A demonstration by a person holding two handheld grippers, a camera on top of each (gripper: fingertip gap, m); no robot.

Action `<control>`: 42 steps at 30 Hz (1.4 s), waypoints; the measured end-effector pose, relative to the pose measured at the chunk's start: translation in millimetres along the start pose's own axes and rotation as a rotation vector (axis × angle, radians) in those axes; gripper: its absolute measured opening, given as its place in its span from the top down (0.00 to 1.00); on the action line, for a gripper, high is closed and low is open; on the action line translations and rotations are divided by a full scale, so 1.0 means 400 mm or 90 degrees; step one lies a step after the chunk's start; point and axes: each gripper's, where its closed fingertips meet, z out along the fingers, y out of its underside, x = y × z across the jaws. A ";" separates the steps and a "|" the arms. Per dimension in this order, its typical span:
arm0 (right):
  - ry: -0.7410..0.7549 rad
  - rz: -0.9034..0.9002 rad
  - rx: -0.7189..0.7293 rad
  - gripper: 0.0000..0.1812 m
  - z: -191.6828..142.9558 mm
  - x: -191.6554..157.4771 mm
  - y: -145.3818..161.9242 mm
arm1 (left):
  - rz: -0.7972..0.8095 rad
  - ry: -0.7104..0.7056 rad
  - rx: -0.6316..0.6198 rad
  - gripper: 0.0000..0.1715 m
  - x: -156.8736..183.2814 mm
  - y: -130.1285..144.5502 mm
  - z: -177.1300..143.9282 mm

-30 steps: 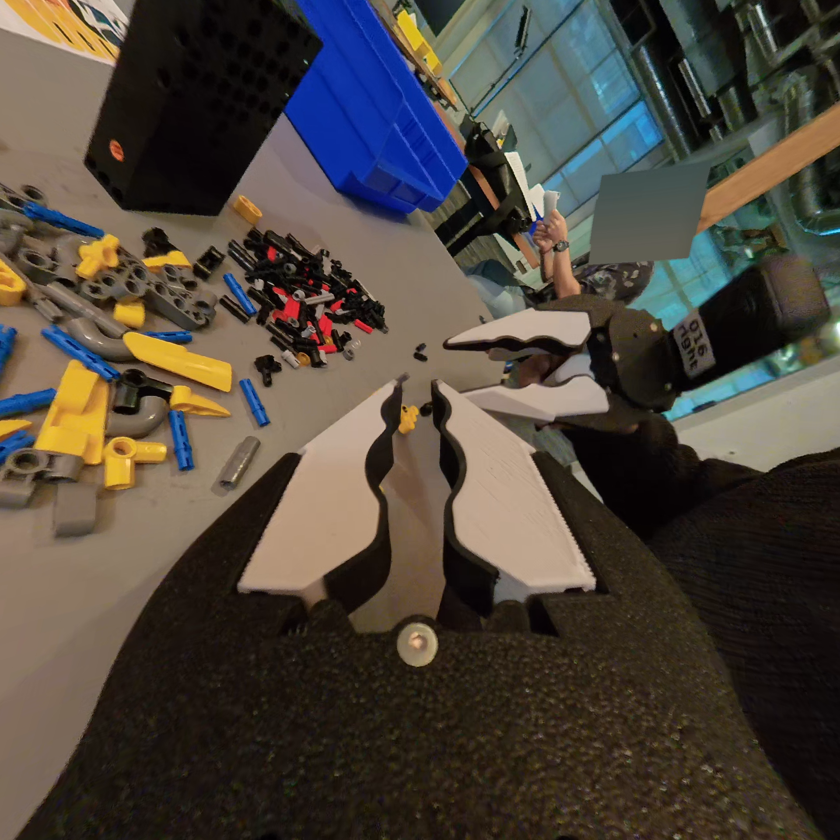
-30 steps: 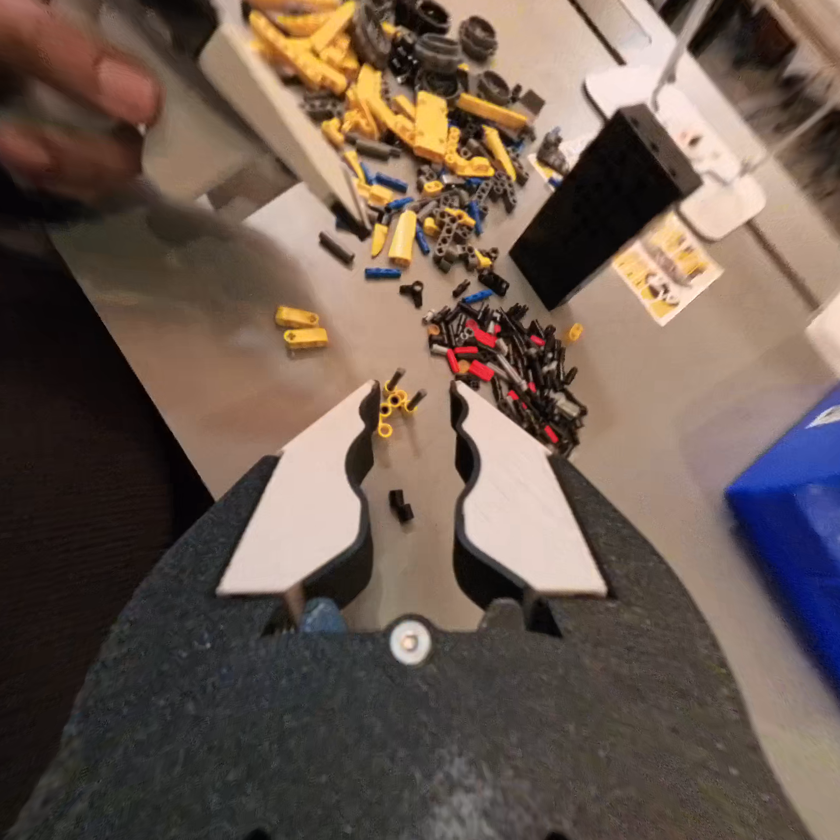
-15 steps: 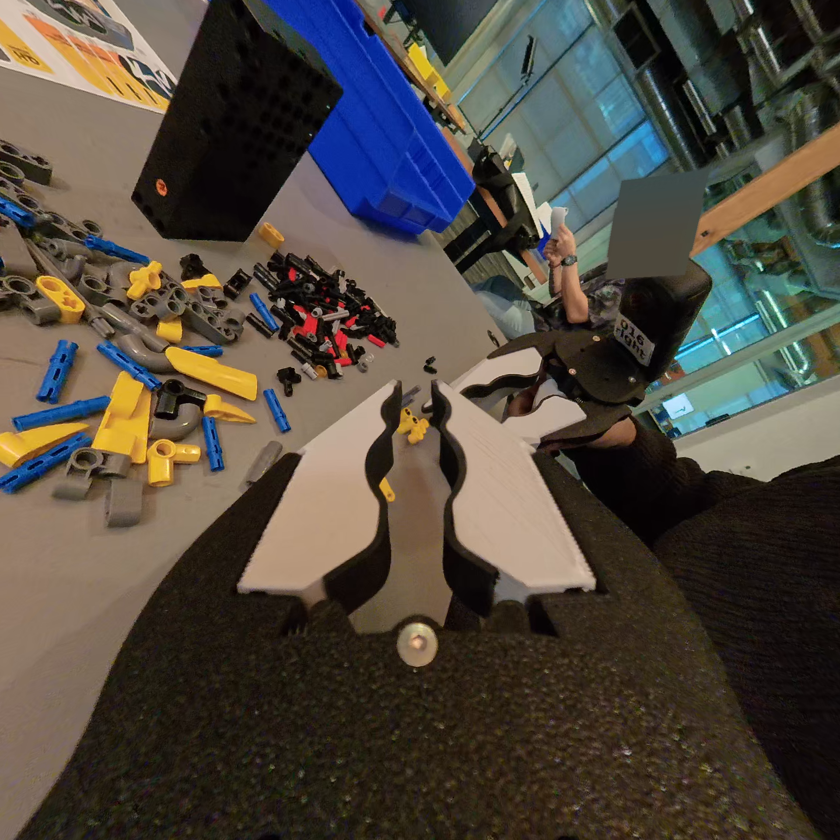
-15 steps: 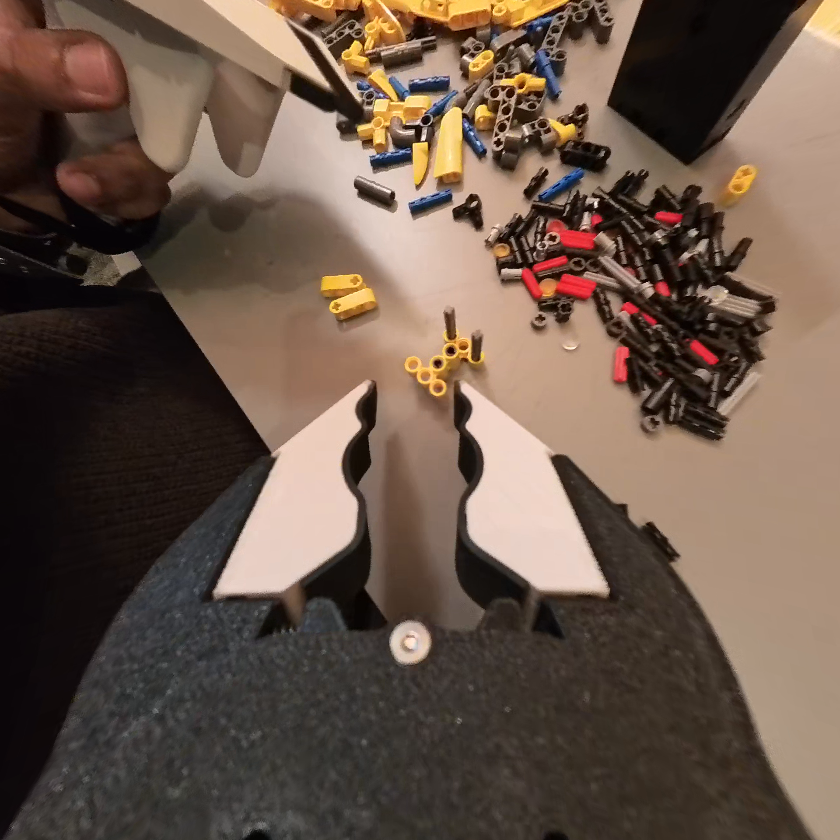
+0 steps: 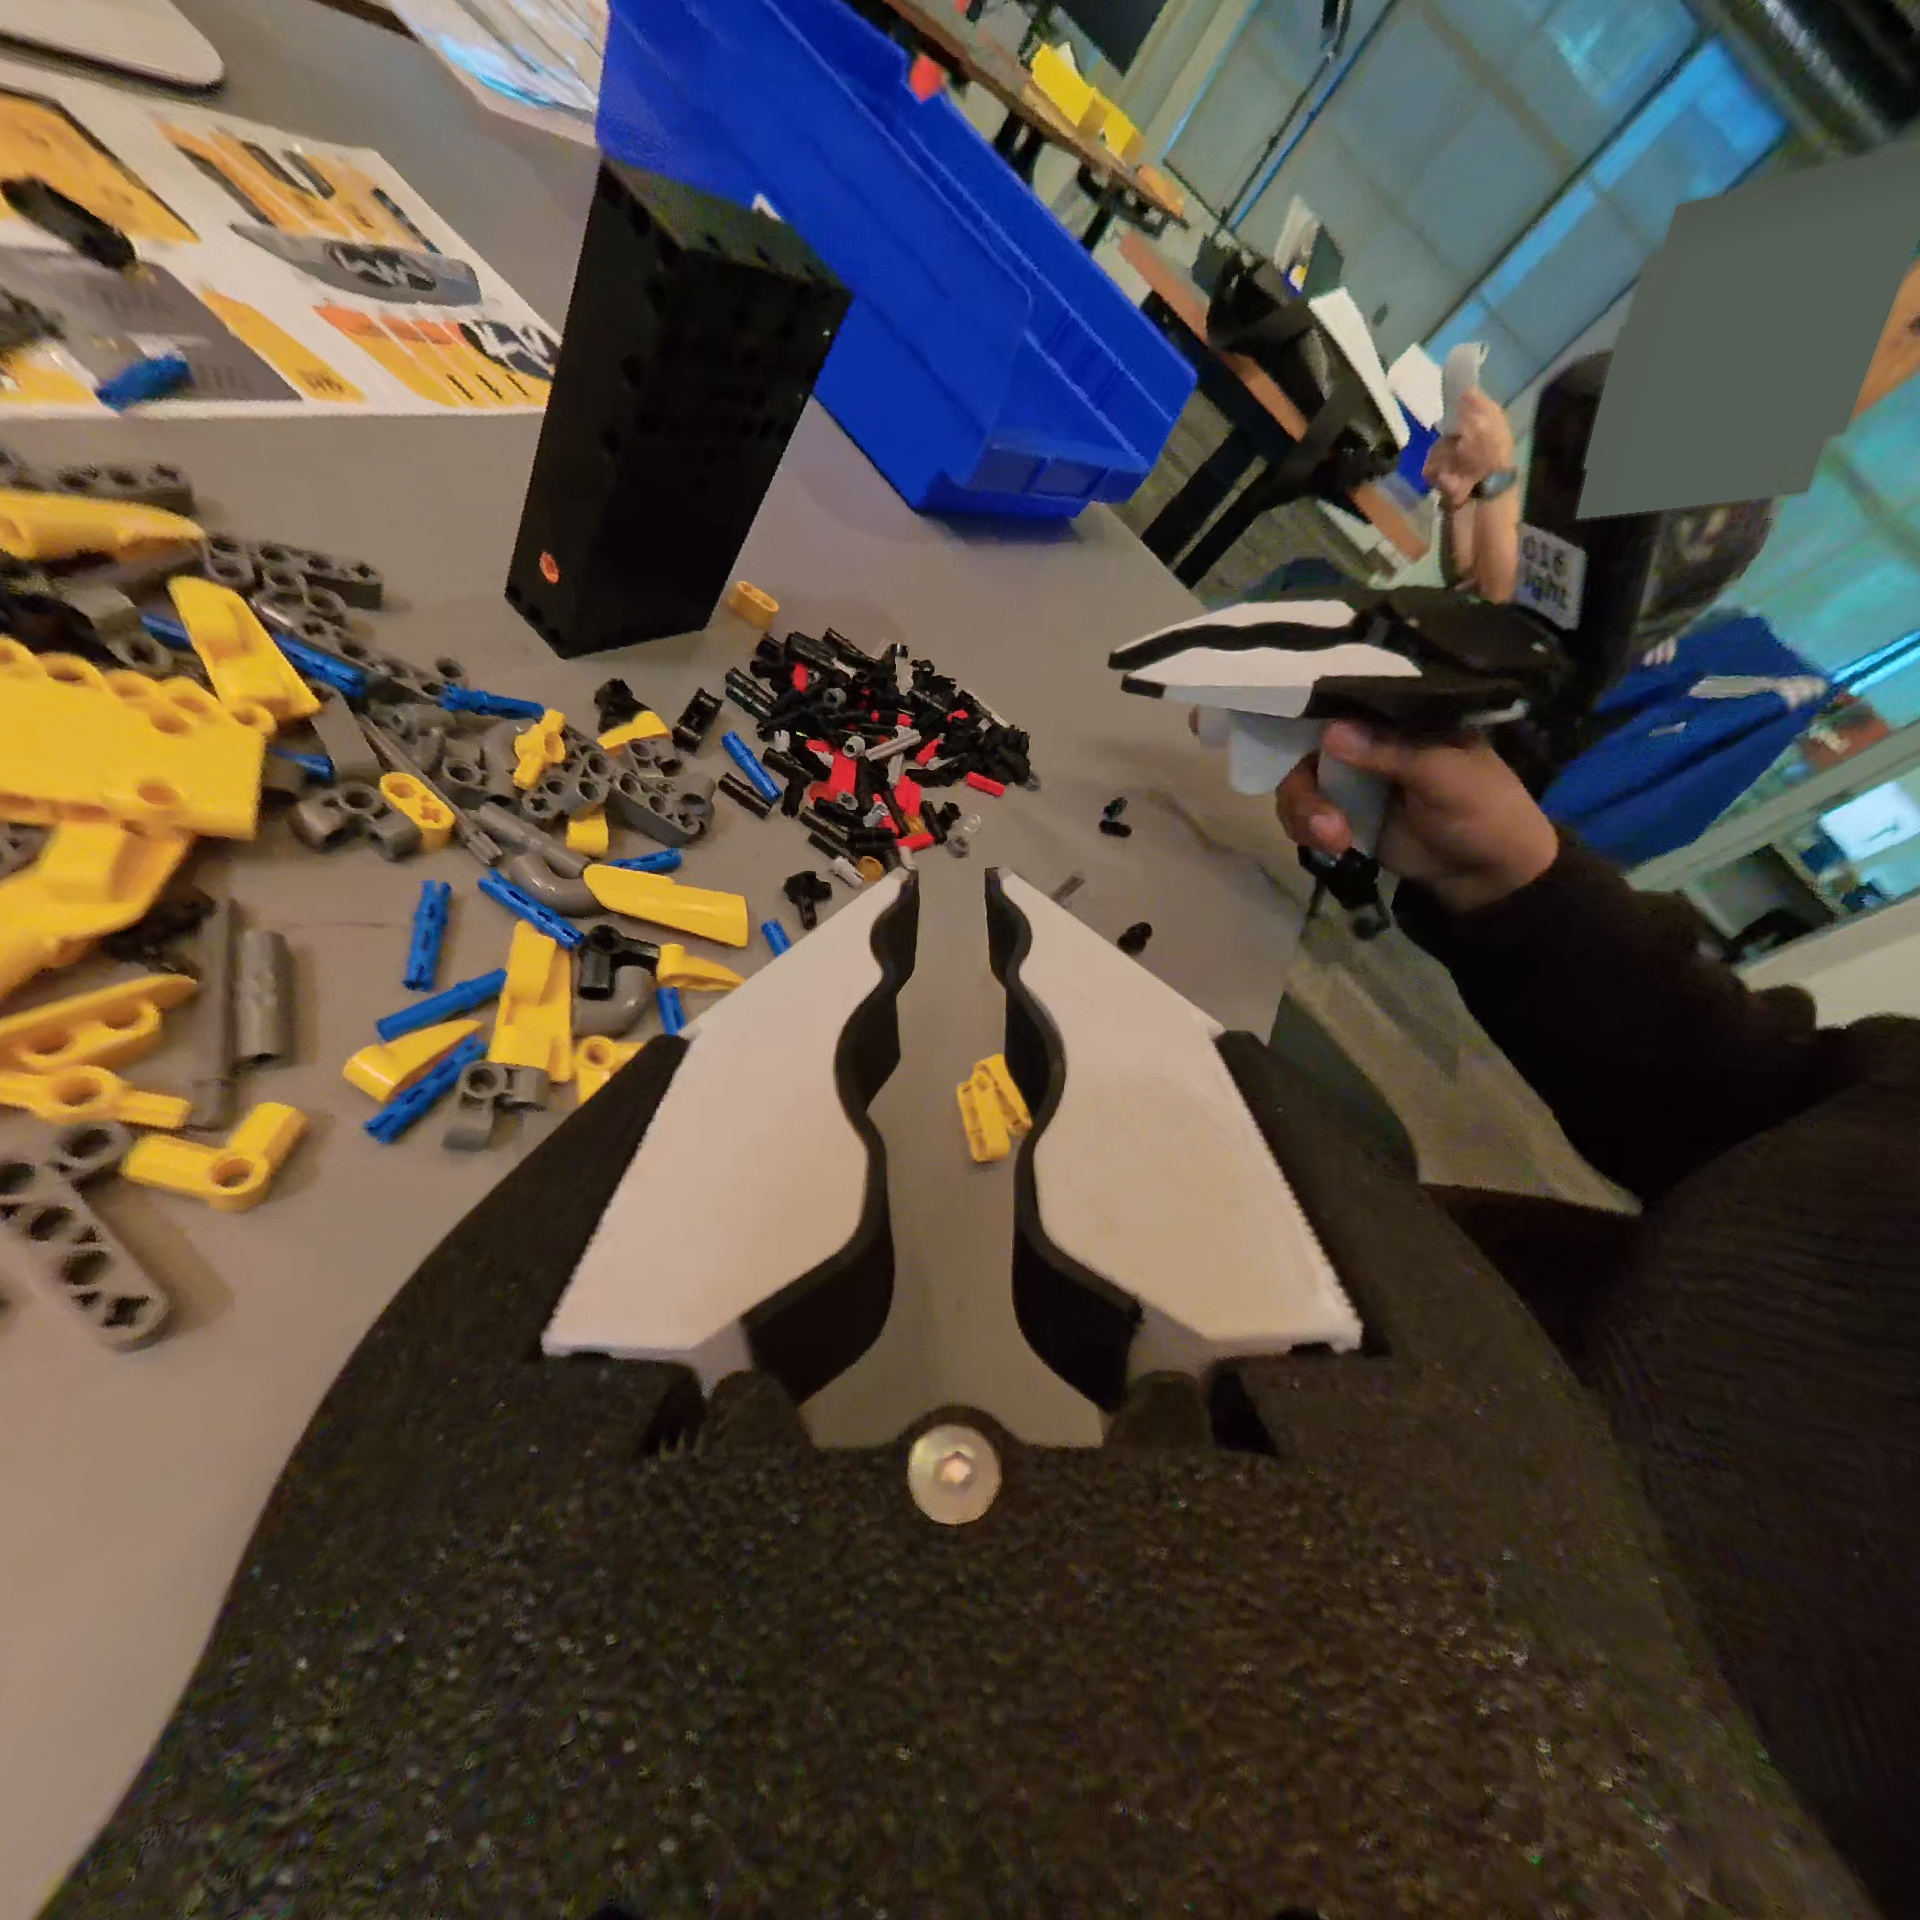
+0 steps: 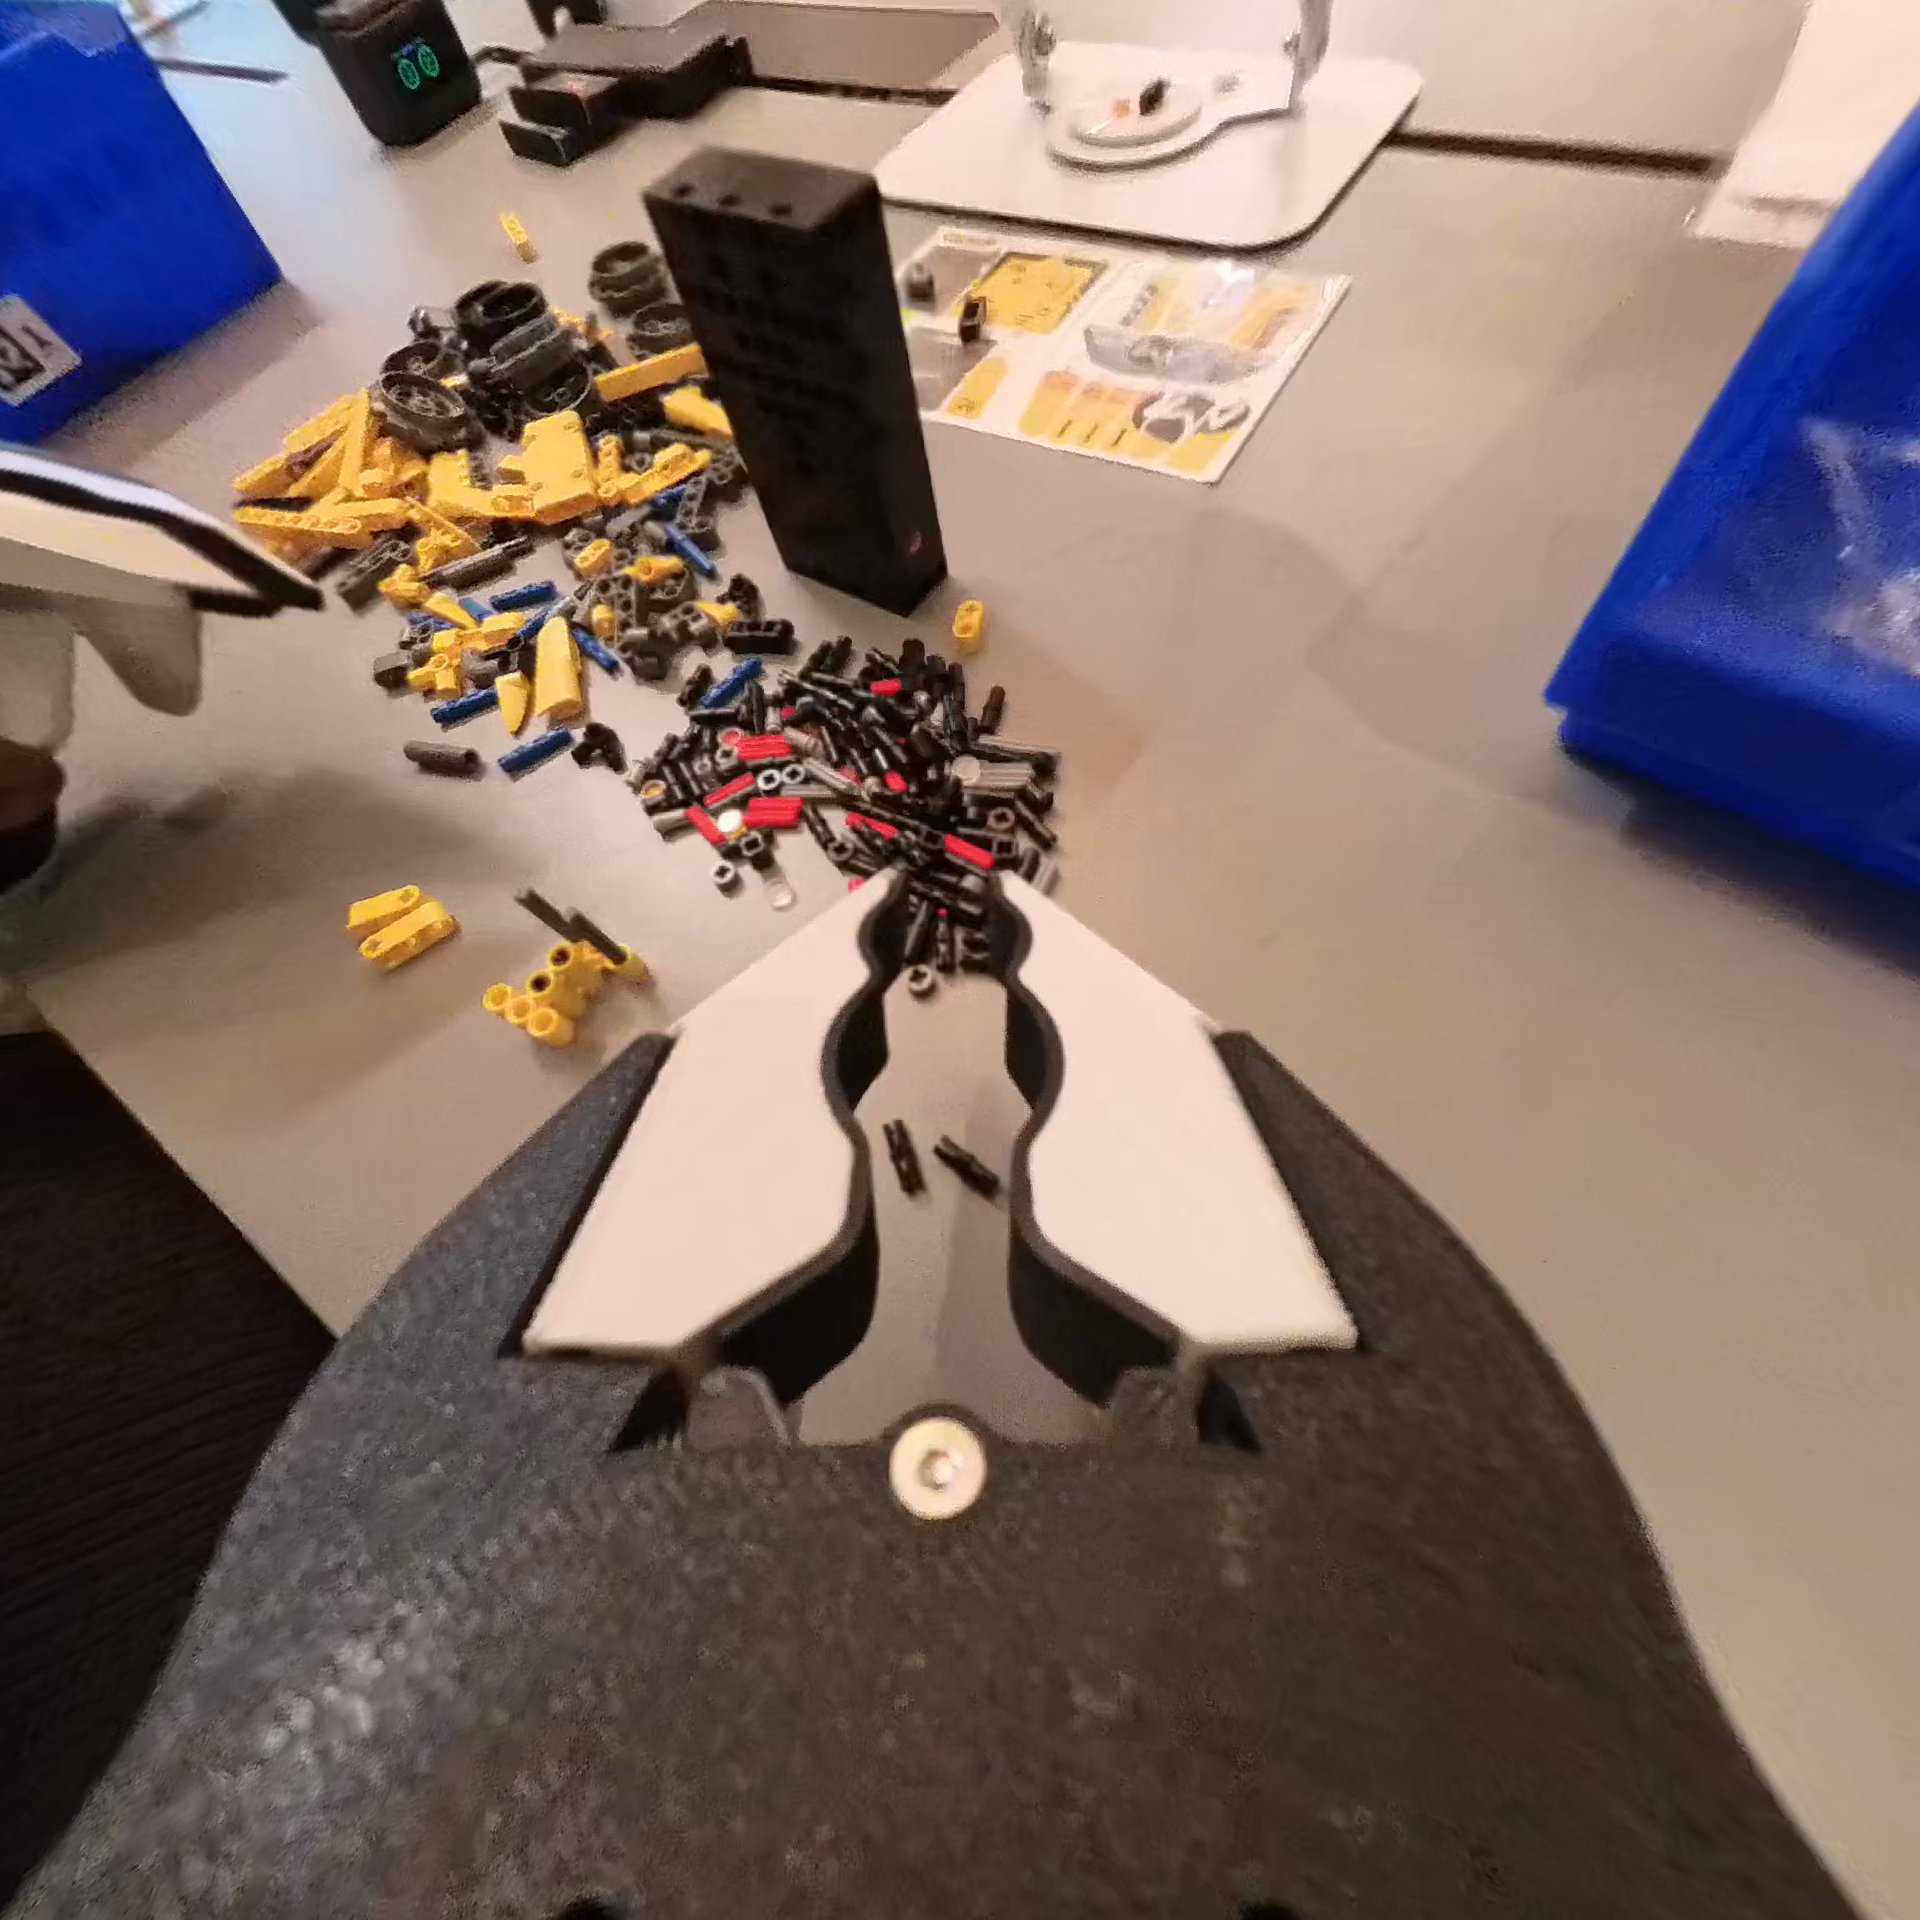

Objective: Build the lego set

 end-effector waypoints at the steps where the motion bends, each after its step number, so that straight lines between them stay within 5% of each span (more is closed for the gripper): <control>1: -0.014 0.011 -0.006 0.92 0.007 0.001 0.008 | 0.017 -0.007 -0.006 0.93 -0.004 -0.008 -0.009; 5: -0.002 -0.004 -0.014 0.98 0.024 0.023 0.026 | 0.073 -0.074 -0.013 0.93 -0.045 -0.027 -0.031; 15: 0.065 -0.038 0.019 1.00 0.015 0.069 0.030 | 0.109 -0.061 -0.047 0.93 -0.040 0.010 0.044; 24: 0.027 0.030 0.051 1.00 0.013 0.078 0.011 | 0.057 -0.006 0.023 0.93 -0.026 -0.023 0.031; 42: 0.045 0.008 0.027 1.00 0.024 0.077 0.022 | 0.027 0.008 0.028 0.93 -0.032 -0.025 0.030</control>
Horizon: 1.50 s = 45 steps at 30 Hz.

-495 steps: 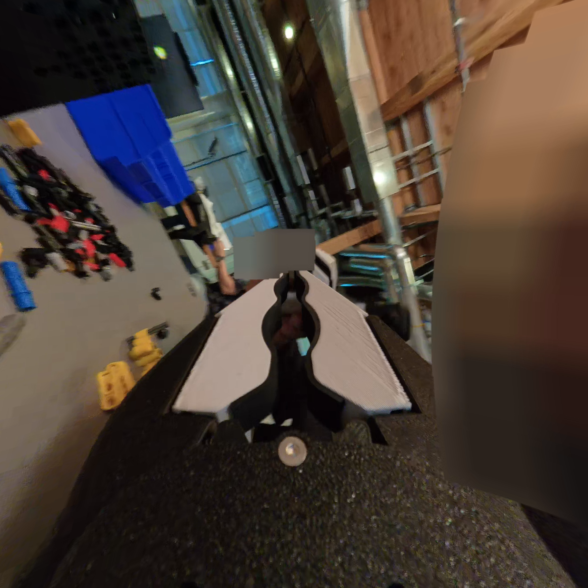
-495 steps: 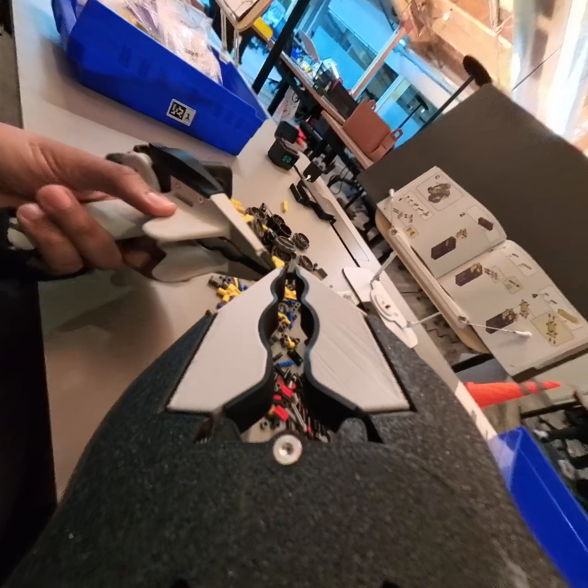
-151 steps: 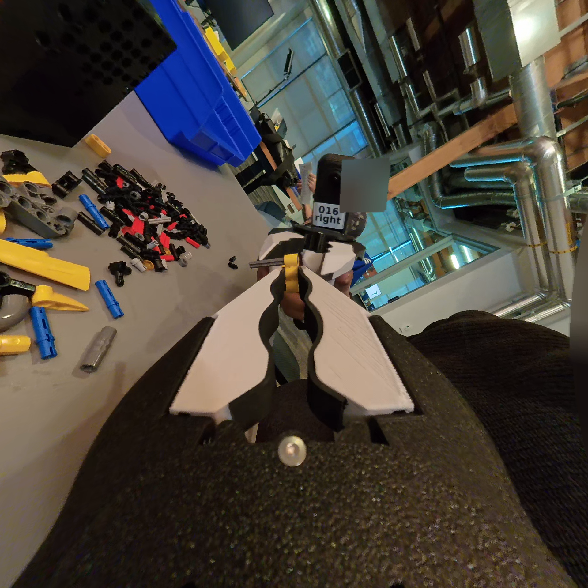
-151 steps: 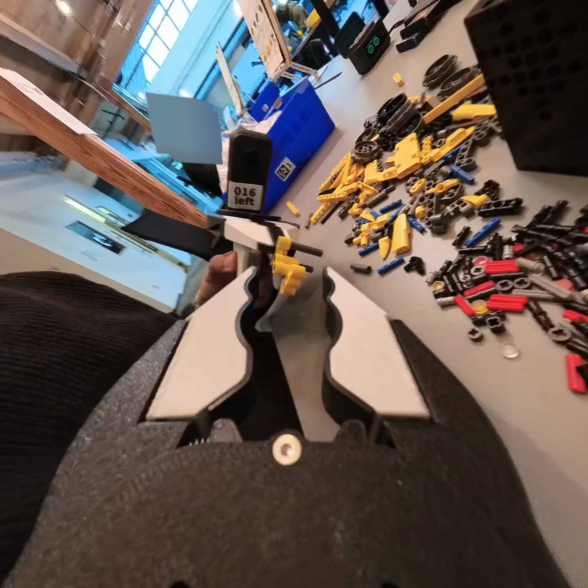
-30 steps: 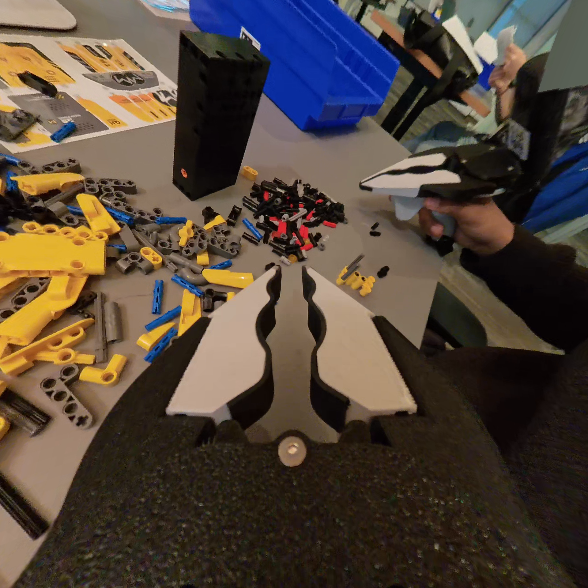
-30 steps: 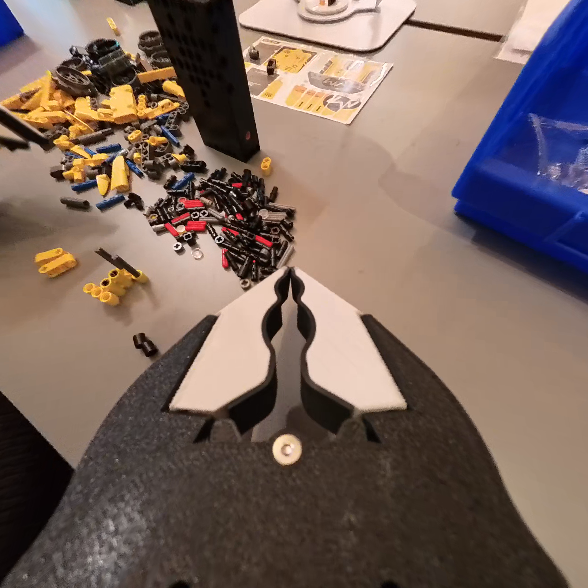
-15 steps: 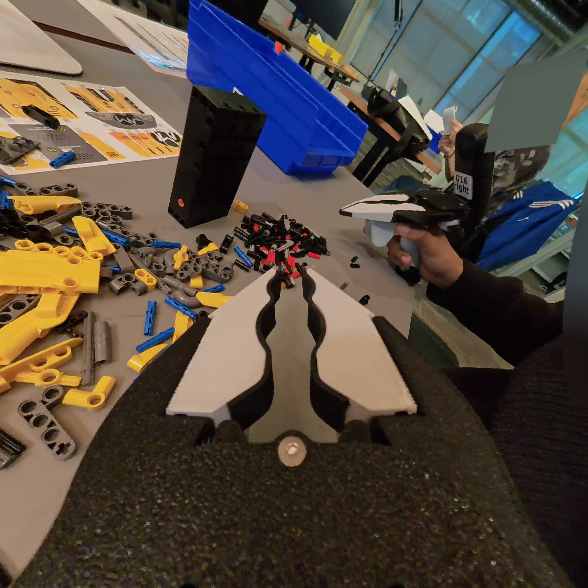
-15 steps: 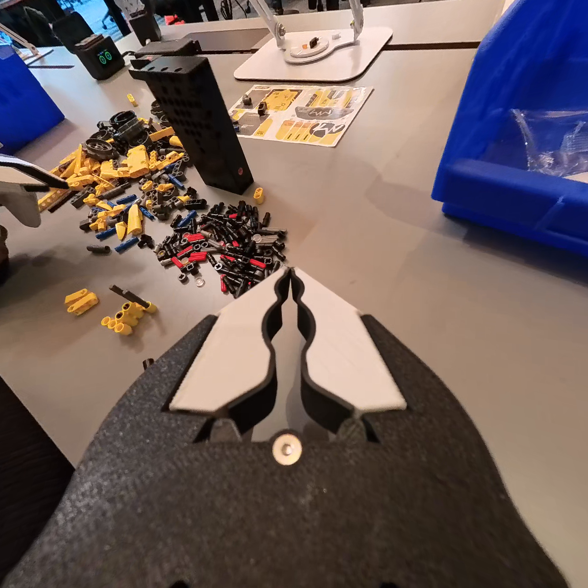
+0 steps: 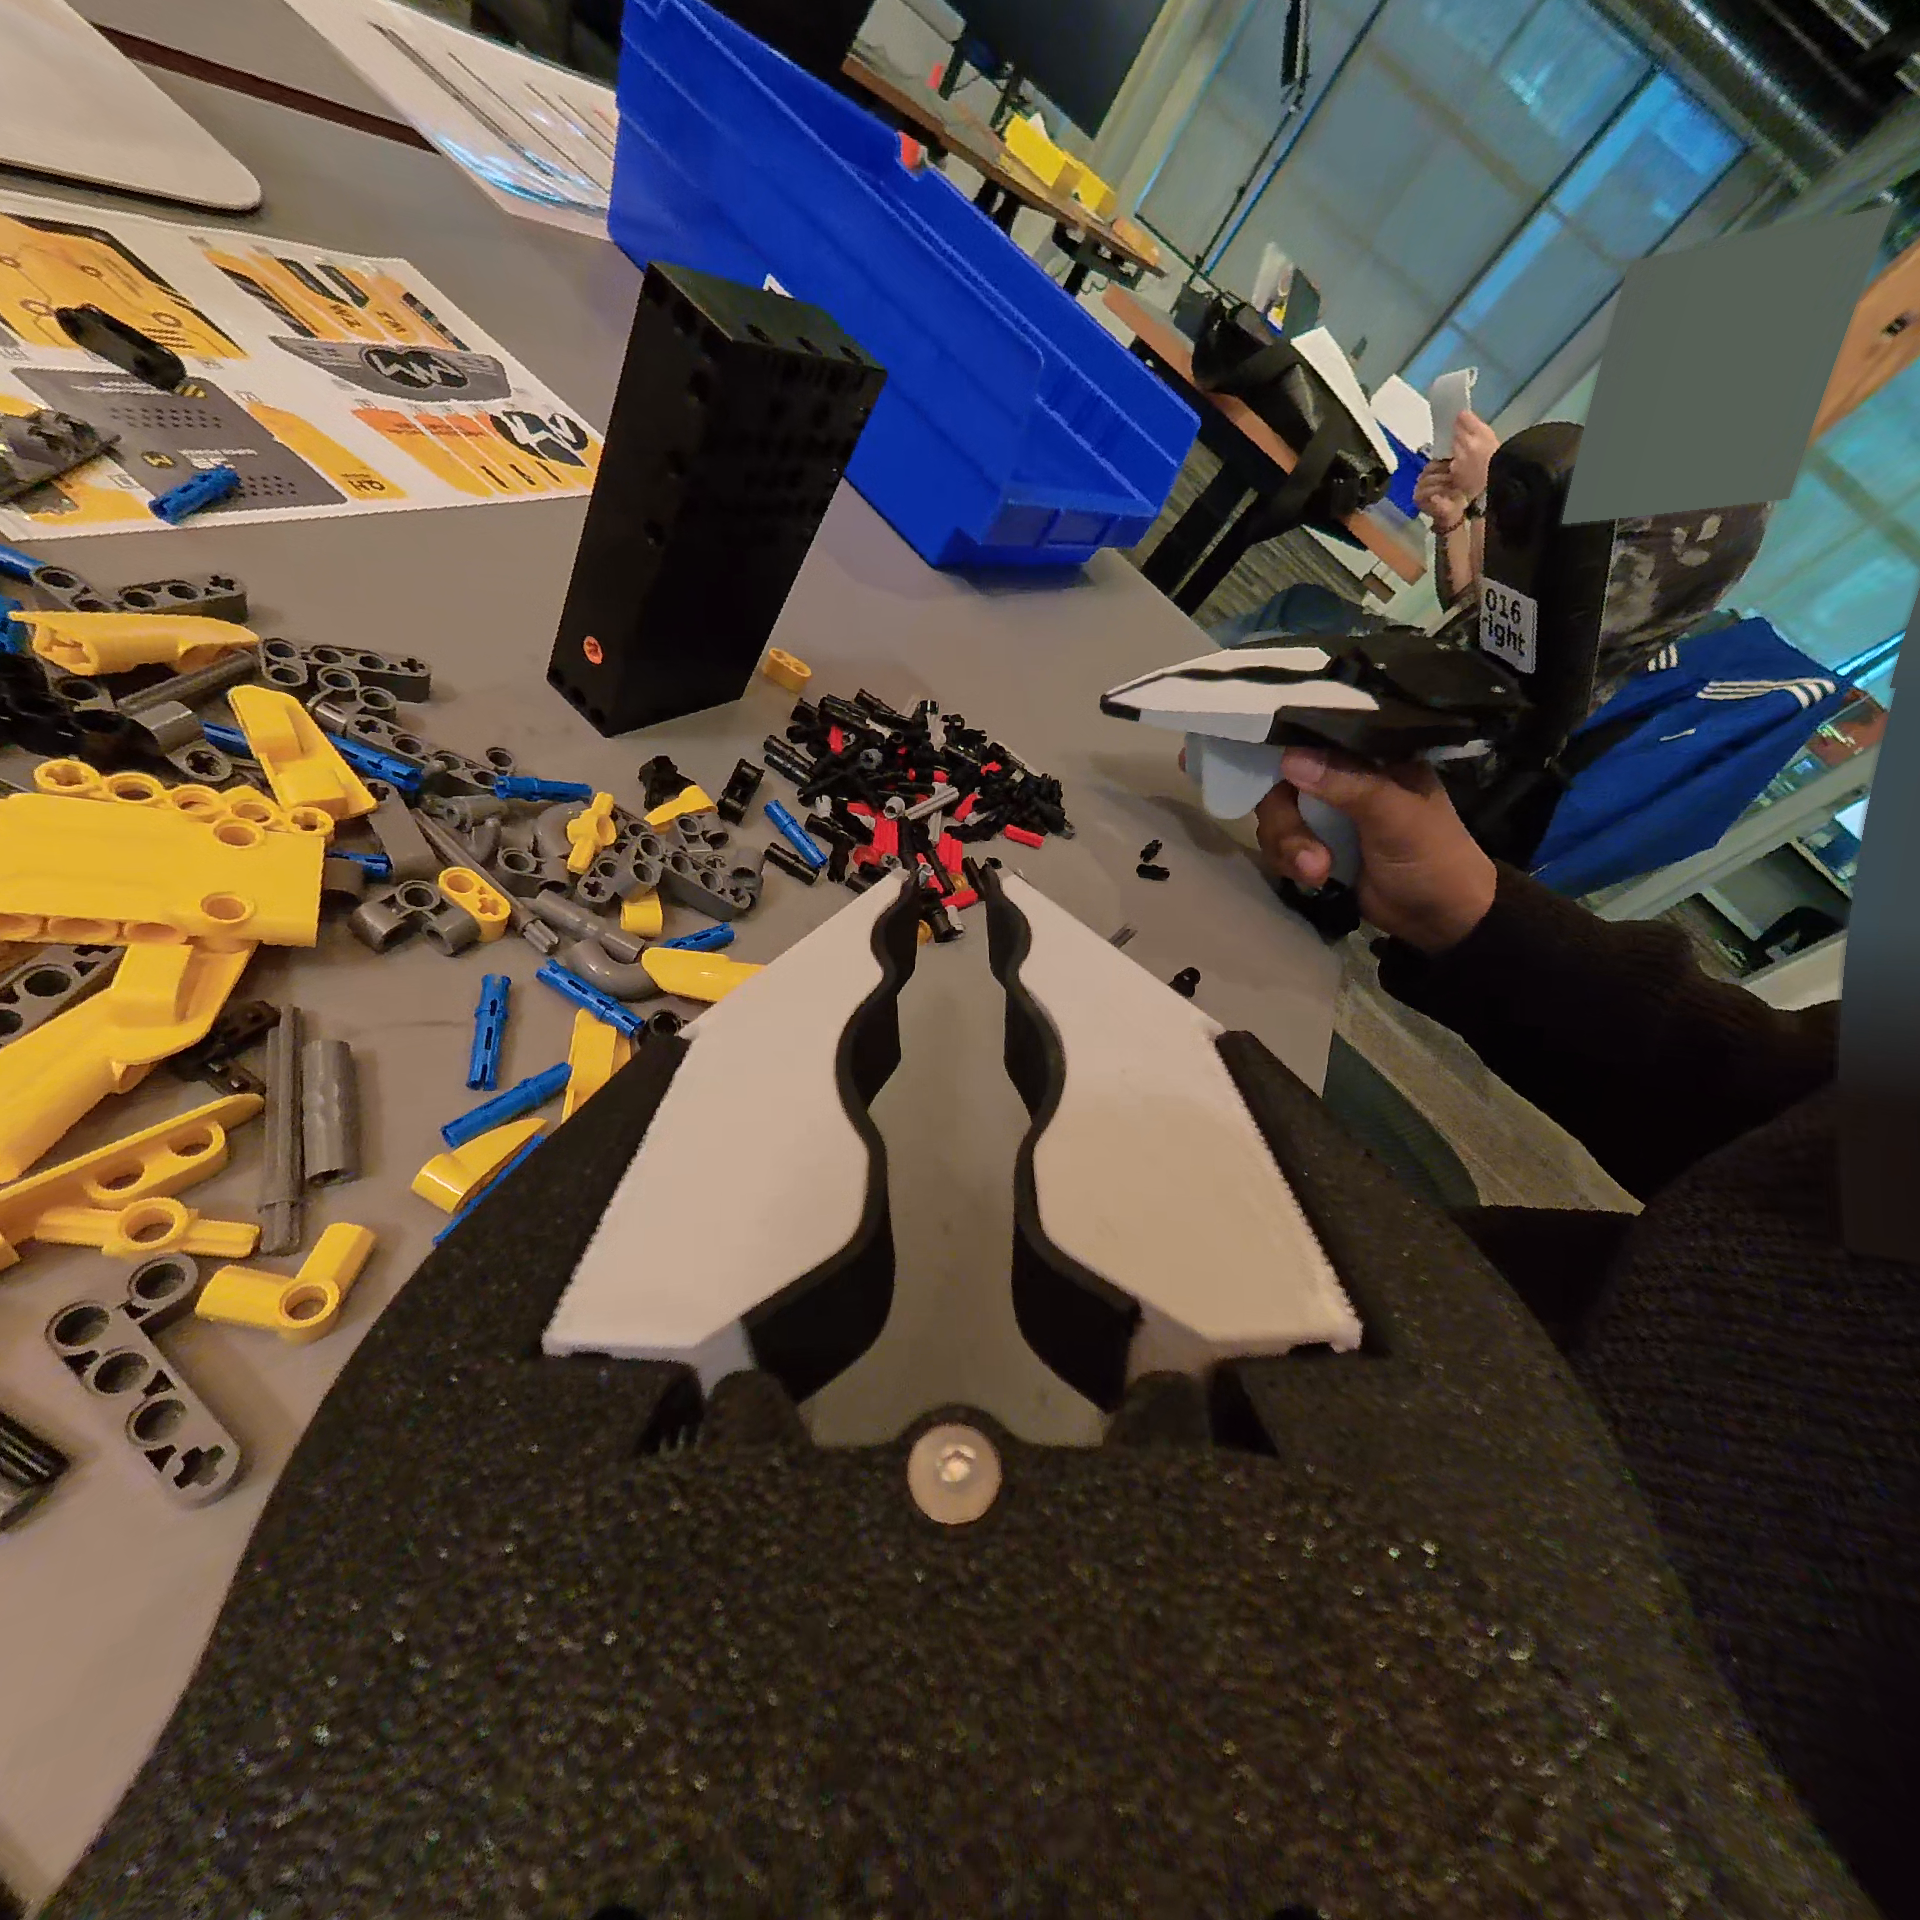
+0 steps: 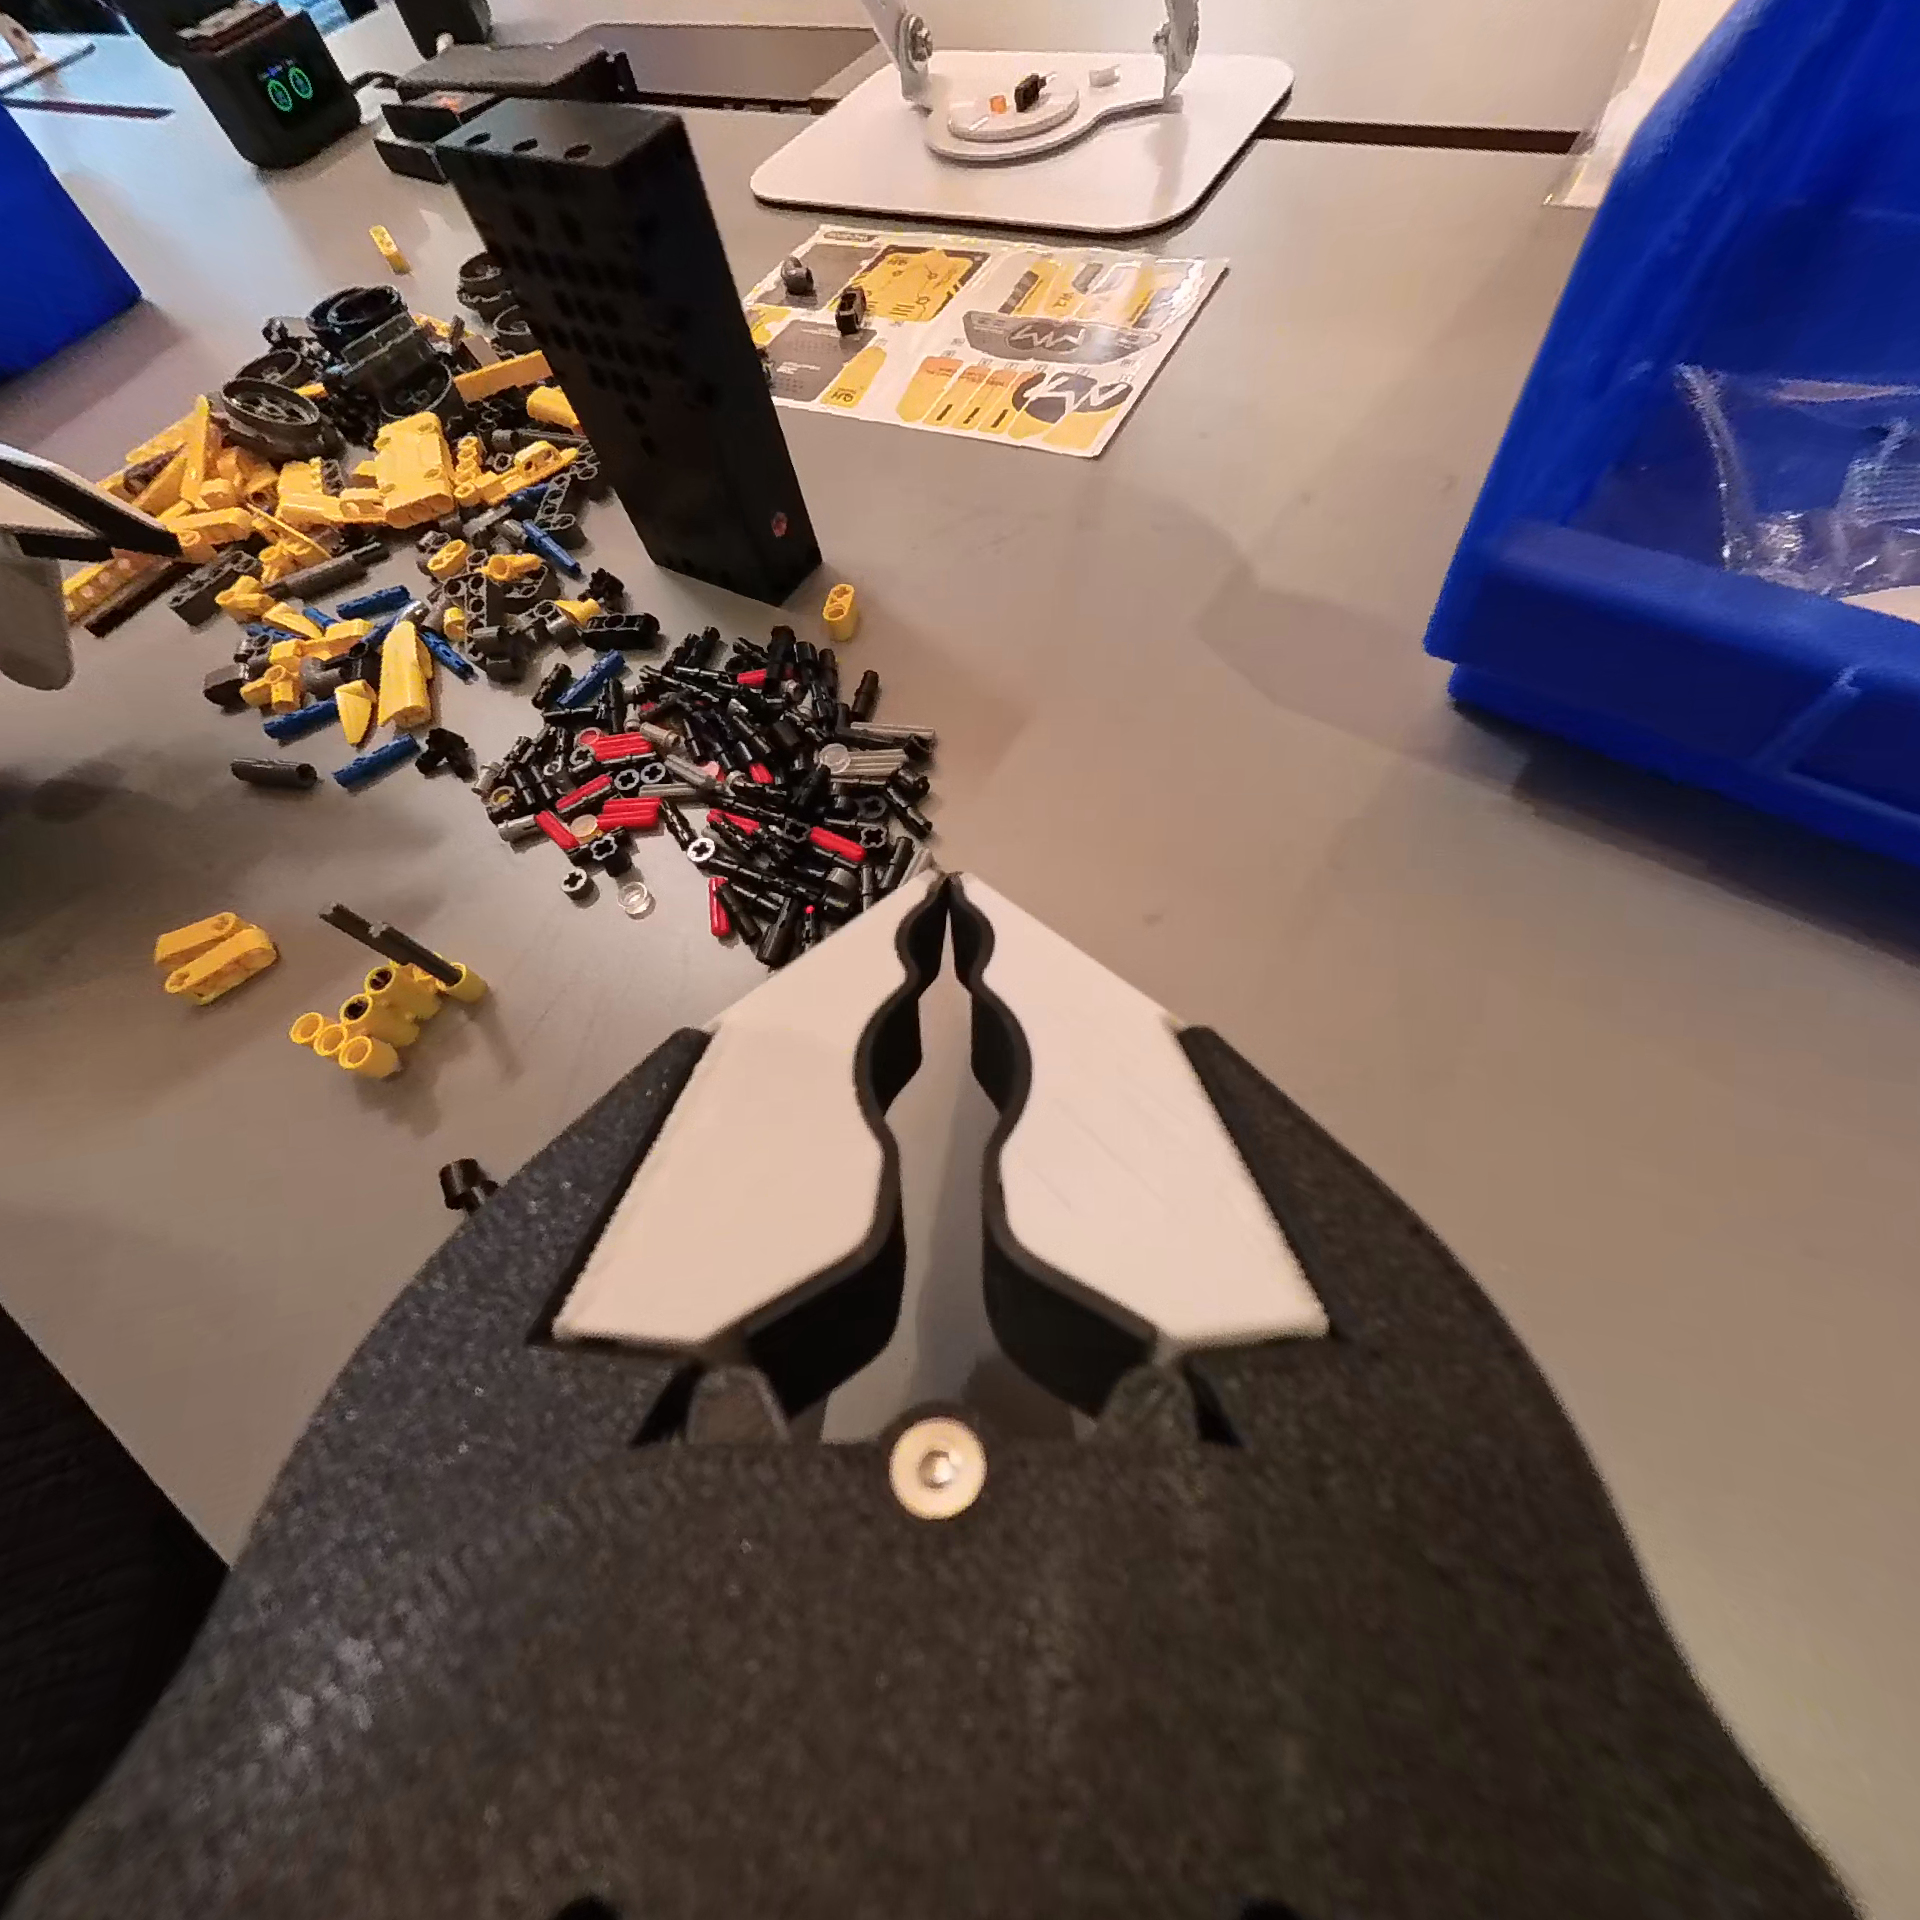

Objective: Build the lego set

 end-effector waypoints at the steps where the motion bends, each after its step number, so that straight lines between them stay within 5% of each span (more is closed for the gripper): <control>1: 0.000 0.003 0.002 1.00 -0.001 0.001 -0.001 | 0.001 -0.001 0.000 0.93 0.000 0.000 0.000; 45: -0.002 -0.014 -0.007 1.00 0.003 -0.006 0.003 | -0.007 -0.001 -0.011 0.93 -0.005 0.006 0.005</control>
